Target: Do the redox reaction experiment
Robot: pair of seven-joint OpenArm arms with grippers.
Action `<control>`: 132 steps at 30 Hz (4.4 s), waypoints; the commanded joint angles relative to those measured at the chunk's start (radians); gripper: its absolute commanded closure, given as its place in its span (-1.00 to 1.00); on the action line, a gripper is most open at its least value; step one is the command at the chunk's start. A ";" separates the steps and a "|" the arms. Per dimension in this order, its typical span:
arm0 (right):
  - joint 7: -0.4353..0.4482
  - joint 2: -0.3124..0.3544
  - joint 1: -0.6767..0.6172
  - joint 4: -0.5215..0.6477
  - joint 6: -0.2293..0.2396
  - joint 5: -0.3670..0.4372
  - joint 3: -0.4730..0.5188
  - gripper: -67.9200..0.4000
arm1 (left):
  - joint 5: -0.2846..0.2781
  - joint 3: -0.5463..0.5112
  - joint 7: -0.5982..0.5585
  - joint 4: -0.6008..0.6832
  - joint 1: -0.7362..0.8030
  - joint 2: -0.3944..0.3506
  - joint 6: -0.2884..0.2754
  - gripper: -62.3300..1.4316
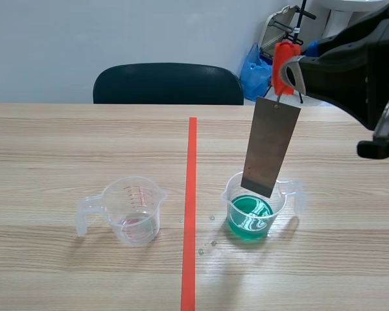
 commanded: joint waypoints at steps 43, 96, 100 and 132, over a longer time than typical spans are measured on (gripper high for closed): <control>0.013 0.013 0.010 0.005 -0.004 0.007 0.012 0.96 | -0.003 0.001 -0.029 0.011 -0.003 0.002 -0.006 -1.00; 0.020 0.013 0.010 0.005 -0.003 0.008 0.012 0.96 | -0.150 0.859 0.904 0.181 -1.401 -0.161 -0.456 0.88; 0.020 0.013 0.010 0.005 -0.003 0.008 0.012 0.96 | -0.151 0.924 1.007 0.180 -1.484 -0.069 -0.456 0.88; 0.020 0.013 0.010 0.005 -0.003 0.008 0.012 0.96 | -0.127 1.071 1.293 0.180 -1.648 0.260 -0.456 0.87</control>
